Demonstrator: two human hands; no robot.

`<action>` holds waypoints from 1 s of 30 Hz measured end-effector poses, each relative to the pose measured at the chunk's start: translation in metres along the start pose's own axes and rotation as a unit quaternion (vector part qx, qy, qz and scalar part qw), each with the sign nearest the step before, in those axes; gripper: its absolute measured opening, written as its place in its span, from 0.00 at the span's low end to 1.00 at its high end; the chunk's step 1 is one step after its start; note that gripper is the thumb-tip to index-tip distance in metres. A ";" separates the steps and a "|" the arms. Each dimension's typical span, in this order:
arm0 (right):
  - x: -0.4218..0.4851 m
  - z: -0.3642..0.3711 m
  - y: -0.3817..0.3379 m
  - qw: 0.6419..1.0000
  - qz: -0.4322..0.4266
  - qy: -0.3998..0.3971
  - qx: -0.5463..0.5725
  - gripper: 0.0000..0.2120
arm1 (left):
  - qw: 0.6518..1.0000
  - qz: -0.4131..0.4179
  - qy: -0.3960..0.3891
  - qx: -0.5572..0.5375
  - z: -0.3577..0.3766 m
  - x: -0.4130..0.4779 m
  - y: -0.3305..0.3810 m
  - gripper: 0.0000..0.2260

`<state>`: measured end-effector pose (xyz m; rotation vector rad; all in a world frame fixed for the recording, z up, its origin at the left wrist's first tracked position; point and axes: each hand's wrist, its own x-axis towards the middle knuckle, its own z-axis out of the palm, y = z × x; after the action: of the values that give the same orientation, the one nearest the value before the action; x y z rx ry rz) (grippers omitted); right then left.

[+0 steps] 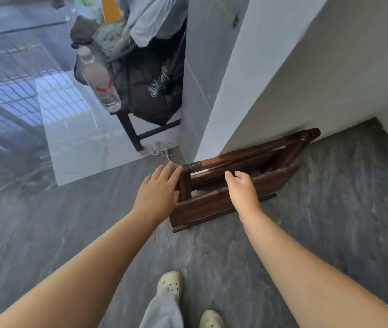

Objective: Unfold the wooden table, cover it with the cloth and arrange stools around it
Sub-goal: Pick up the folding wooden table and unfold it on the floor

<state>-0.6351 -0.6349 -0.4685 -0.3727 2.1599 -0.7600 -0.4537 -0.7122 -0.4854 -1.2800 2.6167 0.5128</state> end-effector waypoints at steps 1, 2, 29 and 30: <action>0.008 0.005 -0.001 1.000 0.010 0.003 0.018 0.25 | 1.000 0.005 0.001 0.004 0.004 0.007 -0.002 0.29; 0.015 0.010 -0.001 0.999 0.018 0.005 0.032 0.25 | 1.000 0.011 0.003 0.007 0.008 0.013 -0.004 0.29; 0.057 0.072 0.016 0.917 0.086 0.040 0.387 0.20 | 0.978 0.020 0.047 -0.201 0.046 0.036 -0.024 0.24; 0.054 0.071 0.020 0.917 0.087 0.041 0.388 0.19 | 0.977 0.016 0.043 -0.208 0.047 0.032 -0.022 0.24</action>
<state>-0.6152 -0.6742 -0.5482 0.2676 1.7469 -1.4534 -0.4555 -0.7305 -0.5436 -1.3975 2.6955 1.0816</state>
